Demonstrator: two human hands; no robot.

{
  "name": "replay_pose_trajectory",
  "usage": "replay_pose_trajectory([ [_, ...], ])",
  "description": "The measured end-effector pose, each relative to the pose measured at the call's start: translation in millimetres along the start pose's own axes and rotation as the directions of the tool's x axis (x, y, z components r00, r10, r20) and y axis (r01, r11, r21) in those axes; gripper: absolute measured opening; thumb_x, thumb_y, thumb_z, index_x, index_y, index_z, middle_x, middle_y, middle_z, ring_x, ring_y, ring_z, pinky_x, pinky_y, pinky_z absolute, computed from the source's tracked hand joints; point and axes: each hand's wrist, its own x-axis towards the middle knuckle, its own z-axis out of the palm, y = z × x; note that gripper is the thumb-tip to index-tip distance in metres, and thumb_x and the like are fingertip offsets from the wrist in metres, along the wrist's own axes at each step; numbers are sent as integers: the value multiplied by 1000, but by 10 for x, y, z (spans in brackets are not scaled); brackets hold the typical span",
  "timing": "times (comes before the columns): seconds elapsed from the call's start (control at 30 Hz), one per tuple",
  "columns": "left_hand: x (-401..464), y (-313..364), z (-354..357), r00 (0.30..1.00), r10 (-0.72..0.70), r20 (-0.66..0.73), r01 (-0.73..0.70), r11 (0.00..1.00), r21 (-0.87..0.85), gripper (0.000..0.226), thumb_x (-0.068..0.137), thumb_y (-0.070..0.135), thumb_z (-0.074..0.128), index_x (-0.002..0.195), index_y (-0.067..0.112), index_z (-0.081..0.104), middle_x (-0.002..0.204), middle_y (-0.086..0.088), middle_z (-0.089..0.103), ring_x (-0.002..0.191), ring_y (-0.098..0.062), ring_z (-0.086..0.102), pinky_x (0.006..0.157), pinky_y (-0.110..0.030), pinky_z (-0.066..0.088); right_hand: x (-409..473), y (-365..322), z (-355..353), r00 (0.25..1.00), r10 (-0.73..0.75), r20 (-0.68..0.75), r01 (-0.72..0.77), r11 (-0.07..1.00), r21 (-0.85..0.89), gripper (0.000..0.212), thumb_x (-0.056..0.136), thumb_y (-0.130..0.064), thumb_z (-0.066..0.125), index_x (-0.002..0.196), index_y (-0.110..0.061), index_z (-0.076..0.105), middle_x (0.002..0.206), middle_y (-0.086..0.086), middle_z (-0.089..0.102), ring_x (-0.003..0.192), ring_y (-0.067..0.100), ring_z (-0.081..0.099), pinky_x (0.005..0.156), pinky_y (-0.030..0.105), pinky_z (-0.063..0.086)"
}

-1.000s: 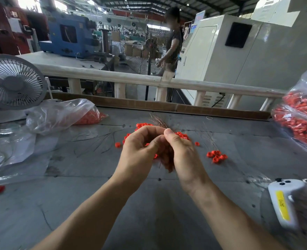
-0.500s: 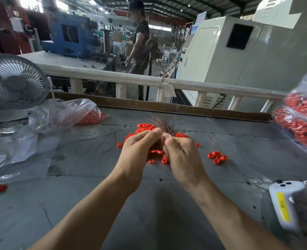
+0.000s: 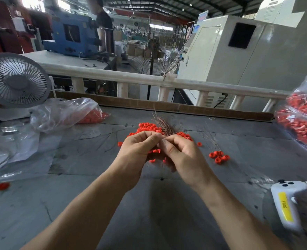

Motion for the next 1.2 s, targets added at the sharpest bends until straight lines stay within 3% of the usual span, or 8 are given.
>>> replay_pose_trajectory([
  [0.13, -9, -14, -3, 1000, -1, -18, 2, 1000, 7, 18, 100, 13, 61, 100, -4, 66, 84, -18, 66, 72, -23, 66, 70, -32, 60, 11, 13, -2, 996, 37, -78, -30, 995, 97, 15, 100, -31, 67, 89, -23, 73, 73, -2, 73, 60, 9, 67, 50, 20, 48],
  [0.5, 14, 1, -54, 998, 58, 5, -58, 998, 24, 15, 92, 16, 67, 95, 2, 63, 82, -16, 62, 69, -31, 58, 71, -45, 47, 61, 38, -42, 982, 171, 75, -186, 937, 297, 37, 99, -34, 60, 96, 2, 69, 68, 6, 69, 54, 16, 57, 42, 25, 41],
  [0.63, 28, -18, -75, 999, 14, -38, -14, 1000, 1, 12, 94, 19, 68, 89, 8, 66, 81, -12, 65, 72, -23, 63, 68, -34, 54, 67, 78, -108, 982, 170, 79, -182, 964, 196, 25, 100, -29, 63, 90, -10, 75, 67, 3, 69, 53, 13, 55, 41, 23, 40],
  [0.73, 60, -23, -97, 986, 63, -157, -40, 988, 147, 11, 99, 18, 65, 93, 11, 71, 85, -7, 74, 73, -15, 66, 69, -28, 58, 99, 122, -193, 986, 136, -95, -143, 987, -76, 27, 97, -37, 70, 76, -19, 73, 67, -1, 72, 52, 6, 55, 52, 27, 44],
  [0.83, 75, -41, -117, 965, 116, -237, -21, 930, 367, 13, 98, 25, 66, 94, 15, 73, 86, -4, 77, 71, -11, 67, 70, -29, 56, 162, 181, -391, 926, 50, -375, -217, 883, -416, 32, 91, -48, 73, 71, -22, 70, 62, -9, 70, 51, 3, 55, 57, 28, 41],
  [0.93, 73, -65, -142, 946, 163, -281, 24, 828, 561, 12, 95, 30, 67, 87, 23, 73, 82, 1, 76, 69, -12, 67, 68, -32, 55, 185, 229, -698, 836, 81, -543, -434, 703, -563, 35, 89, -53, 71, 75, -21, 70, 70, -4, 71, 73, 24, 67, 64, 31, 46],
  [1.07, 62, -61, -180, 925, 224, -308, 114, 608, 785, 10, 90, 31, 65, 81, 29, 69, 73, 12, 69, 71, -6, 64, 60, -26, 44, 148, 280, -1015, 755, 229, -614, -637, 481, -603, 39, 91, -53, 66, 72, -19, 73, 70, 0, 73, 78, 30, 67, 72, 33, 51],
  [1.2, 56, -44, -211, 921, 244, -305, 163, 467, 869, 7, 90, 30, 62, 84, 29, 66, 85, 12, 67, 86, -15, 62, 73, -31, 45, 134, 261, -1158, 689, 280, -668, -717, 398, -572, 34, 86, -48, 75, 70, -18, 72, 63, 0, 64, 66, 28, 58, 66, 31, 43],
])
